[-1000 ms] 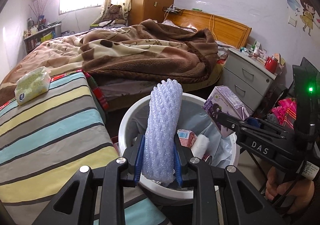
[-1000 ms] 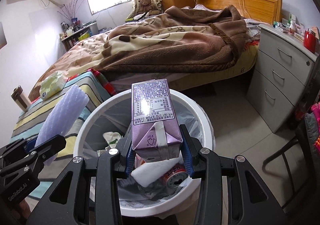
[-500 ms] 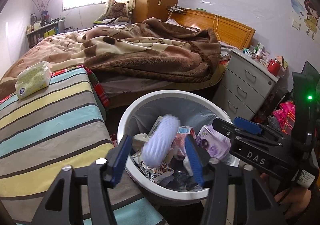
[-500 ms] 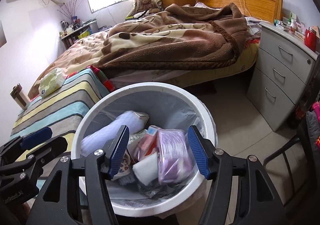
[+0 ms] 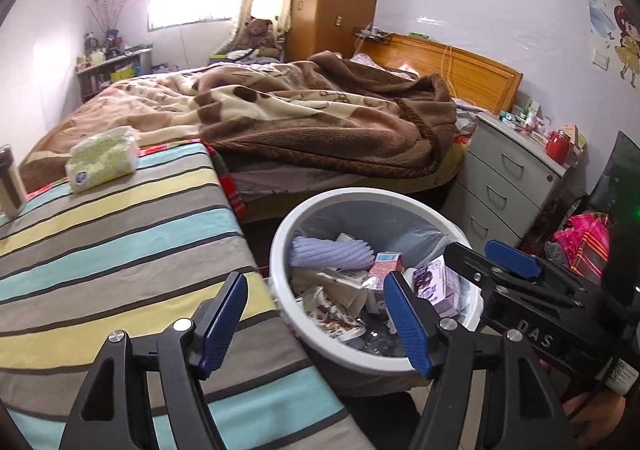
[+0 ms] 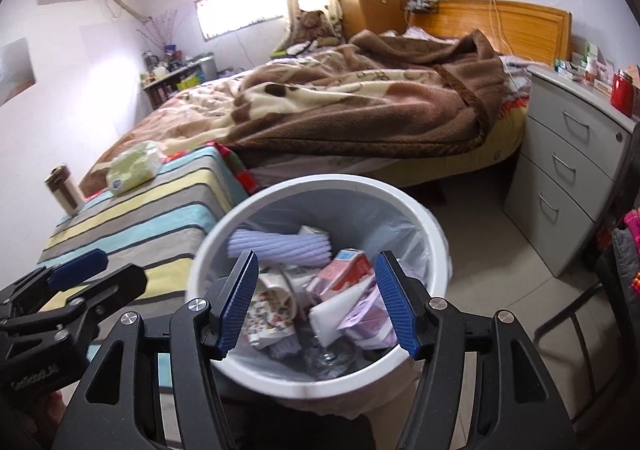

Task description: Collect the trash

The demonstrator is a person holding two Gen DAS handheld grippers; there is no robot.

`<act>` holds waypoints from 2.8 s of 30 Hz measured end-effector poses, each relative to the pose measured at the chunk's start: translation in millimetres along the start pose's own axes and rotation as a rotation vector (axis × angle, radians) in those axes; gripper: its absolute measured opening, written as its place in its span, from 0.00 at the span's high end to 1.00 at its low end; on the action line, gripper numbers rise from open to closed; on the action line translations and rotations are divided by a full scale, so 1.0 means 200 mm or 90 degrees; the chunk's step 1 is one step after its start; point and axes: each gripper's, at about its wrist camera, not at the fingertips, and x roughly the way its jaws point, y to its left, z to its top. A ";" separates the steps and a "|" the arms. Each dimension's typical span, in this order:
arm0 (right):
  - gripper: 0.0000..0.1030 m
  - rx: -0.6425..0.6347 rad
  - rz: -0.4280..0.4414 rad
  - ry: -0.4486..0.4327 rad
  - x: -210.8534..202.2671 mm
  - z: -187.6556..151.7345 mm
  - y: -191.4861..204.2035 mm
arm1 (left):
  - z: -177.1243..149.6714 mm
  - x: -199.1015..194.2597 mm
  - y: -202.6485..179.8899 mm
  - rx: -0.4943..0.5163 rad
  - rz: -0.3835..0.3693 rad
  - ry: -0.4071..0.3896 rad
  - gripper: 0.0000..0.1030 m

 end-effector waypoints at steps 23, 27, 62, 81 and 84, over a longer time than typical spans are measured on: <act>0.39 -0.043 0.052 -0.085 -0.25 -0.19 0.22 | -0.35 -0.49 0.15 -0.045 0.177 -0.089 0.32; 0.39 -0.036 0.061 -0.077 -0.24 -0.22 0.23 | -0.39 -0.52 0.16 -0.053 0.195 -0.093 0.32; 0.30 -0.054 0.066 -0.085 -0.28 -0.25 0.28 | -0.44 -0.57 0.19 -0.082 0.209 -0.105 0.32; 0.30 -0.053 0.066 -0.084 -0.28 -0.25 0.29 | -0.44 -0.58 0.20 -0.084 0.210 -0.104 0.32; 0.30 -0.053 0.066 -0.084 -0.28 -0.25 0.29 | -0.44 -0.58 0.20 -0.084 0.211 -0.104 0.32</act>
